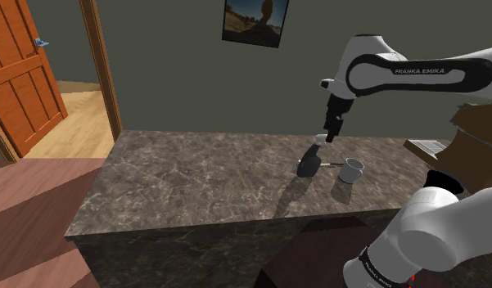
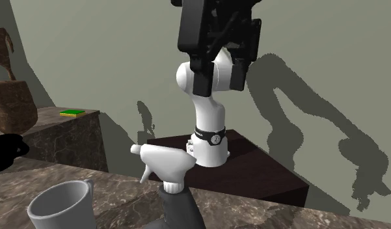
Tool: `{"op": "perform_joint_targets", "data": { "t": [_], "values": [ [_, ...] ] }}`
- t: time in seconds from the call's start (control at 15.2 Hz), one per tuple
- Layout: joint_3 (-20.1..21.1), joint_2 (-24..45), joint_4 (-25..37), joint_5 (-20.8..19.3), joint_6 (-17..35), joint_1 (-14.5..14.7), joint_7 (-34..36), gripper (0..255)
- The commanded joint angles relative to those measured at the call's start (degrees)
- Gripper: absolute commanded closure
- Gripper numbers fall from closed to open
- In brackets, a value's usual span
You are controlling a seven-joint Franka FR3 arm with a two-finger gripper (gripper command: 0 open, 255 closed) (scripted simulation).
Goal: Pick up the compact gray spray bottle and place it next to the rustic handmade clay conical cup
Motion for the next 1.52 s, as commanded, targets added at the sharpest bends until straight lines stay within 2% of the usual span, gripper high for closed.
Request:
{"op": "perform_joint_targets", "data": {
  "t": [0.0,0.33,0.86,1.39,1.45],
  "values": [
    [-2.9,3.7,1.0,-0.8,3.6,0.5,-5.4,0],
    [-8.8,13.9,5.6,0.2,10.9,2.7,-17.7,0],
    [-10.0,16.5,1.9,0.3,17.2,2.5,-18.1,0],
    [-10.0,16.5,1.9,0.3,17.2,2.5,-18.1,0],
    [-10.0,16.5,1.9,0.3,17.2,2.5,-18.1,255]
  ]
}}
